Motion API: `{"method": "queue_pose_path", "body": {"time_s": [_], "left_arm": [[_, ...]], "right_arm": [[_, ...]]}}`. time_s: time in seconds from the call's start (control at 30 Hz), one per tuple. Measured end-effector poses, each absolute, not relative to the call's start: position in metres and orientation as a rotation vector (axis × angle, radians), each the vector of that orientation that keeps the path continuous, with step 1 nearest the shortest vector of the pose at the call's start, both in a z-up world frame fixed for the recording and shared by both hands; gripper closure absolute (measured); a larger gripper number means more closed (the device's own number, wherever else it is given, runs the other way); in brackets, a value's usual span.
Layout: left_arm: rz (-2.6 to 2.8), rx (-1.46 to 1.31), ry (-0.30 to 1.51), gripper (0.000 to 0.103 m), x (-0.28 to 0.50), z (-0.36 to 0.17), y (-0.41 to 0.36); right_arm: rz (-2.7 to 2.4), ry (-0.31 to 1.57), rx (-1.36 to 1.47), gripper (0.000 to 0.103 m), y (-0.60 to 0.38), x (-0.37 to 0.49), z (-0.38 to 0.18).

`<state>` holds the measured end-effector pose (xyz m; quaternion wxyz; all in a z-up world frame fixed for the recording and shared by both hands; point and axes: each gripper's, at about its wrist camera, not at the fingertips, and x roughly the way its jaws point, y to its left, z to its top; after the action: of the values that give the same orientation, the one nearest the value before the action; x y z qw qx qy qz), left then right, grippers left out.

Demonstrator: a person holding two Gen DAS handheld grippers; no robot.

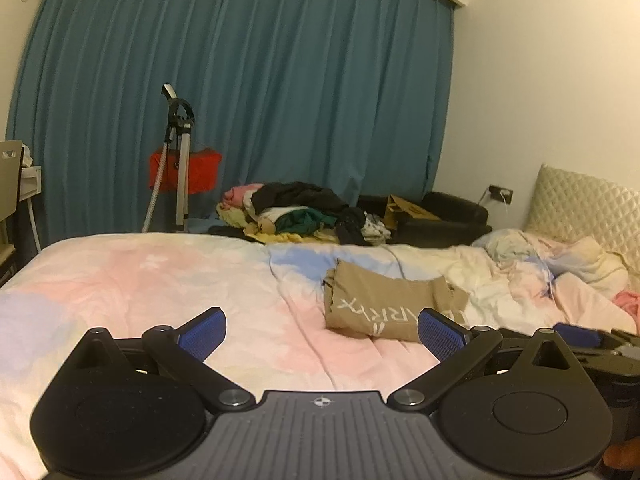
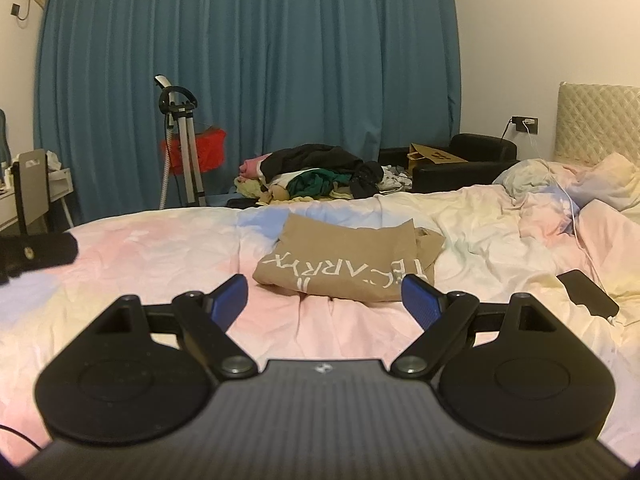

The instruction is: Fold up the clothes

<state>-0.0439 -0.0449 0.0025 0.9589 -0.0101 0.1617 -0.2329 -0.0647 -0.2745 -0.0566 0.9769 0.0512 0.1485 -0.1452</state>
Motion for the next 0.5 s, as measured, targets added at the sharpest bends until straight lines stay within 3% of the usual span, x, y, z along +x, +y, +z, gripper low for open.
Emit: {"method": "queue_pose_path", "body": {"time_s": [0.5], "left_arm": [[-0.425, 0.028, 0.352, 0.000, -0.0393, -0.0080, -0.0536]], "right_arm": [[-0.294, 0.325, 0.126, 0.018, -0.2753, -0.0608, -0.0597]]}}
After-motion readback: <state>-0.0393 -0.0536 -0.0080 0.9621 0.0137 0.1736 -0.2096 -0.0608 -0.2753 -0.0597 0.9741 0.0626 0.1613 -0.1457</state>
